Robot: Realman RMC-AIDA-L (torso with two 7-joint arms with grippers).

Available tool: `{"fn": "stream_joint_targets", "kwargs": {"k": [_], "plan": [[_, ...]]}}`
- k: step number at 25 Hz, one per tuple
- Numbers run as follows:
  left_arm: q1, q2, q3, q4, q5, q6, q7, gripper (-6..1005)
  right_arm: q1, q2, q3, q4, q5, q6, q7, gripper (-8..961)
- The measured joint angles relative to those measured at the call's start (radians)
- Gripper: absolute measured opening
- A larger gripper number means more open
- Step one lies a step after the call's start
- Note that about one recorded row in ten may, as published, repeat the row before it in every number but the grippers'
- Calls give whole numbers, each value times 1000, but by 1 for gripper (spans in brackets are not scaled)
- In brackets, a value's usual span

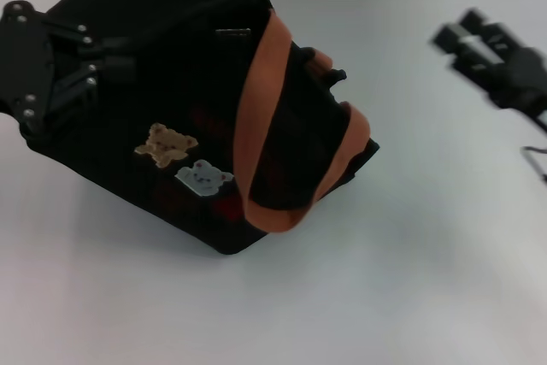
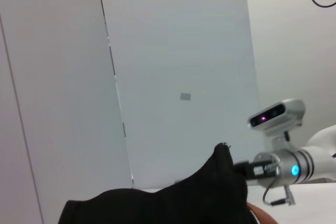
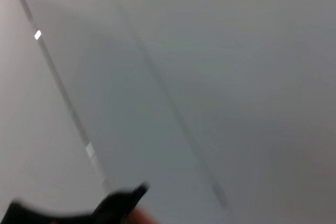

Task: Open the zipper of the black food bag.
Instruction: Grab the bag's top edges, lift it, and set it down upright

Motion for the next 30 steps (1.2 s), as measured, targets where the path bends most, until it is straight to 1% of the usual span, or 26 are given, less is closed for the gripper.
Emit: {"fn": "stream_joint_targets", "kwargs": {"k": [2, 4, 5, 7, 12, 15, 23, 26, 30], "plan": [[-2, -5, 7, 1, -2, 0, 4, 83, 22, 1, -46, 20, -14, 30, -2, 835], [-2, -13, 20, -2, -8, 0, 11, 83, 30, 3, -102, 39, -18, 51, -19, 835], [-2, -13, 20, -2, -8, 0, 11, 83, 29, 4, -126, 53, -18, 62, -41, 835], [-3, -18, 25, -4, -11, 0, 15, 83, 27, 5, -153, 85, -18, 92, -84, 834], [-8, -33, 61, -4, -12, -3, 25, 84, 27, 6, -178, 175, -18, 202, -170, 834], [-9, -40, 74, 0, -12, -3, 25, 84, 30, 6, -209, 205, -18, 228, -196, 834], [-6, -43, 86, -3, -13, -4, 34, 84, 17, 6, -298, 230, -20, 181, -200, 835], [-1, -43, 89, -5, -14, -3, 36, 85, -9, 7, -297, 211, -20, 138, -209, 834], [3, -44, 102, -6, -14, -3, 38, 83, -47, 6, -283, 147, -12, 27, -253, 833]]}}
